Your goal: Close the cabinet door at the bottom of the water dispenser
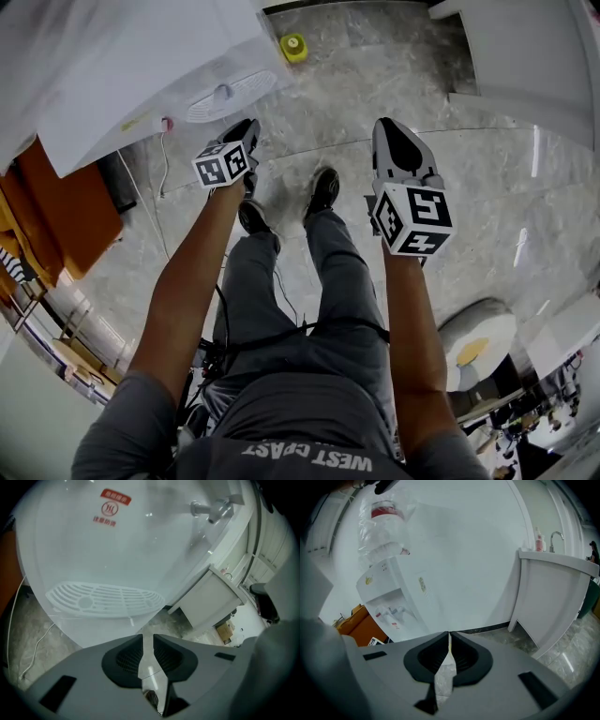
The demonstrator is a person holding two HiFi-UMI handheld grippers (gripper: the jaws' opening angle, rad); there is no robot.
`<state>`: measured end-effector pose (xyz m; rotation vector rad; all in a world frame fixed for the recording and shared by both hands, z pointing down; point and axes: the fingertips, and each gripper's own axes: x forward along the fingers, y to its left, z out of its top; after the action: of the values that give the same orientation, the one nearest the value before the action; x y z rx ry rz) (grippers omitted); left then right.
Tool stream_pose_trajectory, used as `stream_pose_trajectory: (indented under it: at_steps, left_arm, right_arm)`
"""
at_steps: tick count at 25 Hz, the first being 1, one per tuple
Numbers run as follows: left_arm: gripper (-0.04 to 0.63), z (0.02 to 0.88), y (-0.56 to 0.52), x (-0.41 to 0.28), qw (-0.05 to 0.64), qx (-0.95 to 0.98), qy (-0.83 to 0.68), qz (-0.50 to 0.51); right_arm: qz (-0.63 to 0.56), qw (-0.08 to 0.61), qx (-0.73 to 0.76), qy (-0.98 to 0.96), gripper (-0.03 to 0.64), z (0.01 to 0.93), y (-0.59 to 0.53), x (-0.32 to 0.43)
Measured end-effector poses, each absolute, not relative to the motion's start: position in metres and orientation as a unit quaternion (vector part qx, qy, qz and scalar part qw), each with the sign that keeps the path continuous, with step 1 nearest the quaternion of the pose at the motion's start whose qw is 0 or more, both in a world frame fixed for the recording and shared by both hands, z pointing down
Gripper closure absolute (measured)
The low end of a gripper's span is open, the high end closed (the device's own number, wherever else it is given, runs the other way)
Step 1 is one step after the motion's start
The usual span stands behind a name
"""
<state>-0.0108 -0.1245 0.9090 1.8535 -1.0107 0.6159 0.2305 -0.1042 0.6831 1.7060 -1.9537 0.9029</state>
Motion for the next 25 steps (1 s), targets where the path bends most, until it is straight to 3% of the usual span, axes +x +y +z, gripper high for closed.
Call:
stream_pose_trajectory:
  at_steps: [12, 25]
  left_arm:
    - [0.577, 0.756, -0.106, 0.010, 0.411, 0.819, -0.346, 0.203]
    - [0.580, 0.515, -0.132, -0.046, 0.269, 0.905, -0.308, 0.120]
  right_arm:
    - [0.289, 0.179, 0.607, -0.718, 0.586, 0.585, -0.119, 0.210]
    - [0.218, 0.154, 0.595, -0.758, 0.588, 0.445, -0.134, 0.168]
